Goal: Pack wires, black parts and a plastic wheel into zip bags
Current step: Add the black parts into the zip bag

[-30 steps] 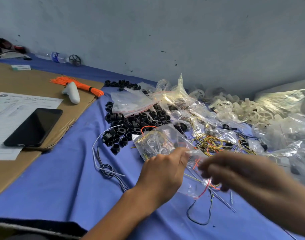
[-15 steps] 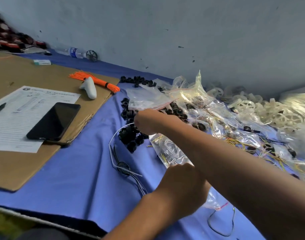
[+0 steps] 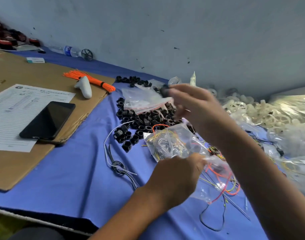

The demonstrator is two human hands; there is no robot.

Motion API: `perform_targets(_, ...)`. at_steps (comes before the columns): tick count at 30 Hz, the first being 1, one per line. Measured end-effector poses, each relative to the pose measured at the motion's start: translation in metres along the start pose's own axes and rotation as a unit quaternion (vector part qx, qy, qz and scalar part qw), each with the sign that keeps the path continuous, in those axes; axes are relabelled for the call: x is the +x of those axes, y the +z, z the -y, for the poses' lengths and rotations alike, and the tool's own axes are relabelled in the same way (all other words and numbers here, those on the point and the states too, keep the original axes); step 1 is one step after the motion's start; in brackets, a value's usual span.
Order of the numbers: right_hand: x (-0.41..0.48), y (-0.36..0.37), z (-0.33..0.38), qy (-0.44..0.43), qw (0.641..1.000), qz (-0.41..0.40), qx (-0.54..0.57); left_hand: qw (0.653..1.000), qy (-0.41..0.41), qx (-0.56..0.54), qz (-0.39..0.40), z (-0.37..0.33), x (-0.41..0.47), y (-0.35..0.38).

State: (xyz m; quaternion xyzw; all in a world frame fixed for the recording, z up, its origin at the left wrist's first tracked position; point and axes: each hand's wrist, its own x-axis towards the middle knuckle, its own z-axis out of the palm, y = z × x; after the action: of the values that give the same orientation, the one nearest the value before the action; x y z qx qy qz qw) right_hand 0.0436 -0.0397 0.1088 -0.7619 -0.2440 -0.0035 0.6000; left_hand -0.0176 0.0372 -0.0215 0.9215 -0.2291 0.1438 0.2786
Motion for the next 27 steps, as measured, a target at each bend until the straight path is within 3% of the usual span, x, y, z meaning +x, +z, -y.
perform_targets(3,-0.086,-0.033,0.014,-0.005,0.993,-0.062,0.097,0.999,0.01,-0.03,-0.035,-0.004,0.002,-0.007)
perform_targets(7,-0.167,-0.04,-0.008,0.121,0.985,-0.114,0.05,0.998,-0.014,-0.042,-0.034,-0.009,0.002,-0.013)
perform_targets(10,-0.174,-0.025,-0.032,0.186,0.978,-0.098,-0.005,0.997,-0.002,-0.044,-0.068,-0.014,-0.003,-0.016)
perform_targets(14,-0.14,0.004,-0.051,0.2,0.975,-0.096,0.019,0.993,0.065,-0.017,-0.094,-0.02,-0.007,-0.015)
perform_targets(18,-0.117,0.01,-0.069,0.238,0.964,-0.102,0.059,0.994,0.06,0.015,-0.088,-0.023,-0.008,-0.015)
perform_targets(20,-0.125,0.004,-0.083,0.224,0.972,-0.062,-0.019,0.995,0.053,-0.001,-0.088,-0.024,-0.008,-0.013)
perform_targets(22,-0.121,0.002,-0.093,0.224,0.968,-0.072,-0.09,0.993,0.047,-0.015,-0.104,-0.022,-0.006,-0.012)
perform_targets(27,-0.132,0.002,-0.075,0.142,0.974,-0.046,-0.17,0.993,0.052,-0.009,-0.109,-0.019,-0.007,-0.013)
